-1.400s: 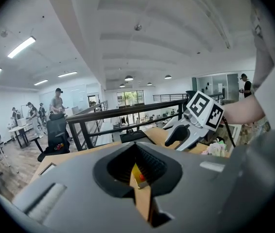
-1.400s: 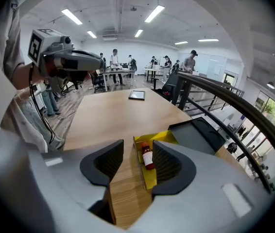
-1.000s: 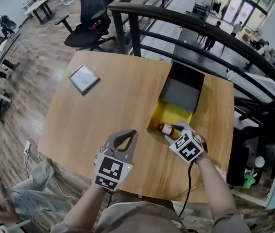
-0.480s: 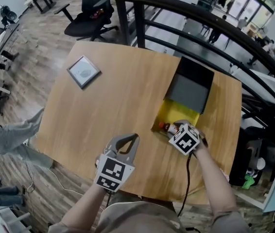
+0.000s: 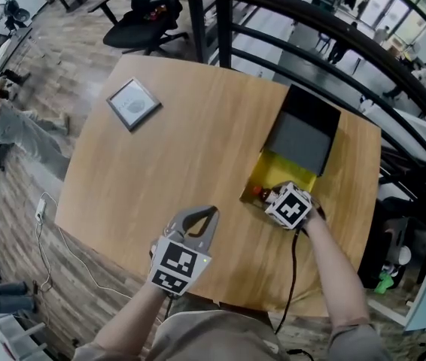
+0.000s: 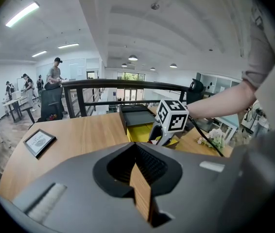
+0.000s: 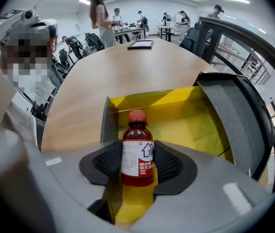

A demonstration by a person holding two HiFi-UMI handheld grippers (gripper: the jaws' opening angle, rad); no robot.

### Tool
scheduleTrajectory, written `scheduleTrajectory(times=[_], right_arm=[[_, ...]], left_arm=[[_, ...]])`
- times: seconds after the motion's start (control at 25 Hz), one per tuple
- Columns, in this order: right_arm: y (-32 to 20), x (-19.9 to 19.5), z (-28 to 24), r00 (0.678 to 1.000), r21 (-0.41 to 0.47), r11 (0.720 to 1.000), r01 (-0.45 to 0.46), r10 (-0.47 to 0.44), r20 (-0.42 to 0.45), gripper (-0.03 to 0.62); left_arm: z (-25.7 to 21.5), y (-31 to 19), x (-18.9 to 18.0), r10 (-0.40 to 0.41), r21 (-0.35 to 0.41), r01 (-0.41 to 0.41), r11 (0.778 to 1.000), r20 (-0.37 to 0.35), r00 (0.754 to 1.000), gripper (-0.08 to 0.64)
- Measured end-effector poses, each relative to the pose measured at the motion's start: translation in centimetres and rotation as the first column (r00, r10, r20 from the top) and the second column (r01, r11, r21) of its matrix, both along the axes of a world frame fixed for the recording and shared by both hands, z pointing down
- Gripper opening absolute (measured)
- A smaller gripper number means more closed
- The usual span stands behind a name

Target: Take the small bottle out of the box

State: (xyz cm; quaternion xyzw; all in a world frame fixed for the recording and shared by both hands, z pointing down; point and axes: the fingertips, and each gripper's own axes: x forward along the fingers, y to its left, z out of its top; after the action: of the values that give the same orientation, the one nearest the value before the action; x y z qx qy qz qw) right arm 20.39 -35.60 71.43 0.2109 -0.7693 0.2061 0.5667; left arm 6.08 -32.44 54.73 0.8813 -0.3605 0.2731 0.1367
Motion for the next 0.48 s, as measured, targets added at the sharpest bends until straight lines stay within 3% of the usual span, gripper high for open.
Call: scheduleTrajectory(times=[0.36, 0.48], right_arm=[[-0.3, 0.5, 0.0, 0.997, 0.024, 0.997, -0.075, 0.075, -0.005, 0.198], [-0.8, 0.5, -2.0, 0.986, 0.064, 0.986, -0.154, 0.149, 0.068, 0.201]], left_arm=[[-0.5, -0.3, -0.3, -0.001, 0.012, 0.001, 1.000, -0.013, 1.000, 0.002], [-1.4, -0.3, -0.7, 0.000, 0.030, 0.000, 1.000, -0.013, 1.000, 0.002]])
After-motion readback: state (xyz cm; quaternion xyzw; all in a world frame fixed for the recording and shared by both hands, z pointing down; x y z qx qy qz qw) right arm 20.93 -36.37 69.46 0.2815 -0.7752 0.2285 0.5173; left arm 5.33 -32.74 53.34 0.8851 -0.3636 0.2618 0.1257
